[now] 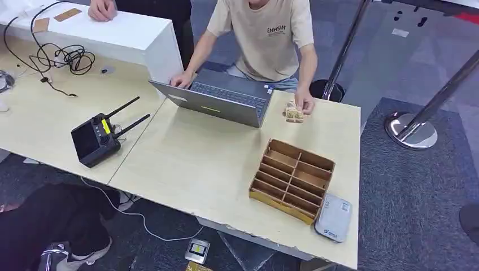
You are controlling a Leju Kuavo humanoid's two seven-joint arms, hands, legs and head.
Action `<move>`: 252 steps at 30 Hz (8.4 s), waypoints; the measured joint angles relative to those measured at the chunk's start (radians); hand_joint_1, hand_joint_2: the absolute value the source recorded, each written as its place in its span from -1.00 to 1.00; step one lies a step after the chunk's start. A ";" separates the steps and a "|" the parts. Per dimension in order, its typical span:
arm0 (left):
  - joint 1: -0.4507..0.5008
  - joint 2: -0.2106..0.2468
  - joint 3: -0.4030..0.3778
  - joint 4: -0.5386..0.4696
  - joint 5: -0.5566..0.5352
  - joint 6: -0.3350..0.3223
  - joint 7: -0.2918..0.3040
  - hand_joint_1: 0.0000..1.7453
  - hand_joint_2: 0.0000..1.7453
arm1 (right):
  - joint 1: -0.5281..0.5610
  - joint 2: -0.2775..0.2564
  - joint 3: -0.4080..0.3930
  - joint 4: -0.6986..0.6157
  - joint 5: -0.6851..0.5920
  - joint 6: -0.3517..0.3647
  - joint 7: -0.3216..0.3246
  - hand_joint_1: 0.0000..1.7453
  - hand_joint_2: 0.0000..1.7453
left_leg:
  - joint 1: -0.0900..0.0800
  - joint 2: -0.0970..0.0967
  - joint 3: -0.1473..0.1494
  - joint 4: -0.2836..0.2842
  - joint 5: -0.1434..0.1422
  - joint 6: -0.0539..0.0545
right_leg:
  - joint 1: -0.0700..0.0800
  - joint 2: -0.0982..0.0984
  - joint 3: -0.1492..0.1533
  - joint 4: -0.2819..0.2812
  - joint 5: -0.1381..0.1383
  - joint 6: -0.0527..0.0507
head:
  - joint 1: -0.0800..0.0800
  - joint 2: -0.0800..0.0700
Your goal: Pass the card to the sensor for recognition and then transmit it.
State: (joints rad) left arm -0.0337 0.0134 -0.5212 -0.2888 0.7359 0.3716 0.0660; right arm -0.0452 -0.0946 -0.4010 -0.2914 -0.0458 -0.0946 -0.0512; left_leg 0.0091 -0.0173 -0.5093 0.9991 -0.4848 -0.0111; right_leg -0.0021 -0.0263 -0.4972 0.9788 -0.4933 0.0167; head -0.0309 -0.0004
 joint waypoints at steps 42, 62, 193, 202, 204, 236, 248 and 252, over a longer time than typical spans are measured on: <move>-0.074 0.036 -0.311 0.074 0.251 0.094 -0.020 -1.00 -1.00 | -0.100 -0.333 -0.251 -0.909 -0.175 -0.225 -0.111 -1.00 -1.00 | -0.003 -0.002 0.001 0.000 0.001 0.001 | -0.003 -0.001 0.004 0.001 0.001 0.002 | -0.002 0.000; -0.076 0.037 -0.334 0.079 0.249 0.080 -0.039 -1.00 -1.00 | -0.210 -0.331 0.095 -1.425 0.147 -0.259 -0.012 -1.00 1.00 | -0.003 -0.002 0.001 0.000 0.001 0.001 | -0.003 -0.003 0.004 0.002 0.001 0.002 | -0.002 0.000; -0.079 0.044 -0.447 0.084 0.248 0.028 -0.077 -1.00 -1.00 | -0.041 -0.472 0.612 -1.507 0.186 -0.044 0.043 1.00 1.00 | -0.002 -0.002 0.003 0.001 0.002 0.001 | -0.003 -0.003 0.003 0.001 0.001 0.002 | 0.000 0.000; -0.079 0.044 -0.445 0.085 0.252 0.030 -0.075 -1.00 -1.00 | 0.073 -0.516 0.469 -1.557 0.184 0.026 0.063 1.00 1.00 | -0.002 -0.002 0.004 0.001 0.002 0.001 | -0.002 -0.003 0.004 0.001 0.001 0.002 | 0.000 0.000; -0.079 0.044 -0.445 0.085 0.252 0.031 -0.075 -1.00 -1.00 | 0.086 -0.518 0.453 -1.548 0.191 0.026 0.060 1.00 1.00 | -0.002 -0.002 0.004 0.001 0.002 0.001 | -0.002 -0.003 0.004 0.001 0.001 0.002 | 0.000 0.000; -0.080 0.040 -0.436 0.085 0.269 0.030 -0.090 -1.00 -1.00 | 0.131 -0.619 0.486 -1.266 -0.002 0.270 0.167 1.00 1.00 | -0.002 -0.001 0.003 0.001 0.002 0.001 | -0.003 -0.003 0.004 0.001 0.001 0.002 | 0.000 0.000; -0.081 0.036 -0.433 0.085 0.276 0.036 -0.092 -1.00 -1.00 | 0.111 -0.628 0.572 -1.261 -0.053 0.260 0.184 1.00 1.00 | -0.002 -0.001 0.003 0.000 0.002 0.001 | -0.002 -0.003 0.004 0.001 0.001 0.002 | -0.001 0.000; -0.081 0.034 -0.432 0.085 0.276 0.036 -0.092 -1.00 -1.00 | 0.095 -0.624 0.618 -1.270 -0.056 0.242 0.184 1.00 1.00 | -0.002 -0.001 0.003 0.000 0.002 0.001 | -0.002 -0.003 0.004 0.001 0.001 0.002 | 0.000 0.000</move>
State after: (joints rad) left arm -0.1147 0.0477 -0.9533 -0.2033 1.0117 0.4074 -0.0259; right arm 0.0497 -0.7183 0.2175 -1.5614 -0.1019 0.1472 0.1331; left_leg 0.0070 -0.0185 -0.5063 0.9995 -0.4829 -0.0106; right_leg -0.0045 -0.0292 -0.4933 0.9799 -0.4921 0.0184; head -0.0313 -0.0004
